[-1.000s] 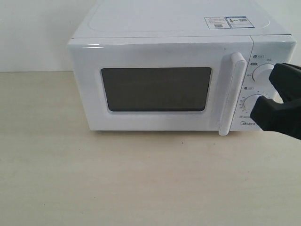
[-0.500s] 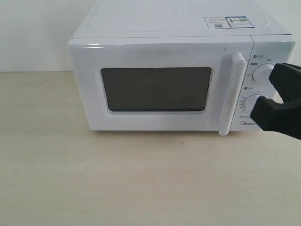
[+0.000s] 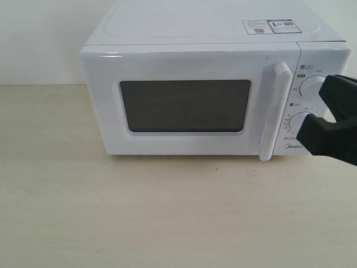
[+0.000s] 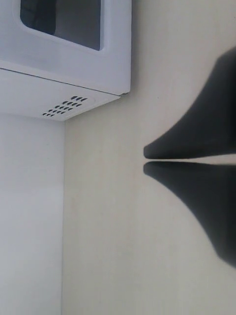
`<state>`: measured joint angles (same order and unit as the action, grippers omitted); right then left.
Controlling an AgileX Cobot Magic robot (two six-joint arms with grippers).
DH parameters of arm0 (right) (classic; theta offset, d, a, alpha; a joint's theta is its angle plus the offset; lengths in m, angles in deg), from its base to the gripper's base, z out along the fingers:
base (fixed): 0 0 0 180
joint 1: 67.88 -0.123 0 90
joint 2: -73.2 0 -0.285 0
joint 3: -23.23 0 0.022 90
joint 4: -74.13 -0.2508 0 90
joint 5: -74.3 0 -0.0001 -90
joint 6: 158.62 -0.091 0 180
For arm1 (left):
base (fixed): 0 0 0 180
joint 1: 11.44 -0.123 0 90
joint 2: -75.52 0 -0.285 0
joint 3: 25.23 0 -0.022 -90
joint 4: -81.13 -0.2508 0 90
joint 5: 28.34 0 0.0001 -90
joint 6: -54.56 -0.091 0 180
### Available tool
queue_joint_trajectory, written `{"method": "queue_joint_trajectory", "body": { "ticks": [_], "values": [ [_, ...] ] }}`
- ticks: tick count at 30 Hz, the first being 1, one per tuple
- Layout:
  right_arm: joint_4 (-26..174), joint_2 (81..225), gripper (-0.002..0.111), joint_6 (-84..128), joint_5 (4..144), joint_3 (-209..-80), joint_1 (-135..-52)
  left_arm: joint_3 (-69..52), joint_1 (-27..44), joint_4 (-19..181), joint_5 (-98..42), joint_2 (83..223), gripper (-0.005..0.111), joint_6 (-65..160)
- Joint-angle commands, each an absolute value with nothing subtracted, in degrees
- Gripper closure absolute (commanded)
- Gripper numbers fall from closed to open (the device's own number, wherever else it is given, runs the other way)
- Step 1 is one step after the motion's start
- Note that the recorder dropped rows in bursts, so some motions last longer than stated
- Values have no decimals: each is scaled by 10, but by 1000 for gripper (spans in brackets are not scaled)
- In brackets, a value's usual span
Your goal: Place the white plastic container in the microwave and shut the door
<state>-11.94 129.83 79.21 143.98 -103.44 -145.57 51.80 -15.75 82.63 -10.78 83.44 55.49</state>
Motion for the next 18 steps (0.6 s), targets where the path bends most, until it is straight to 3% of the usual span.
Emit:
{"method": "queue_joint_trajectory", "body": {
  "ticks": [1, 18],
  "values": [
    [-115, 1296, 108, 791, 1443, -1034, -1457, 520, -159, 826, -107, 833, 103, 554],
    [-115, 1295, 108, 780, 1443, -1034, -1457, 520, -159, 826, -107, 833, 103, 554]
  ]
}}
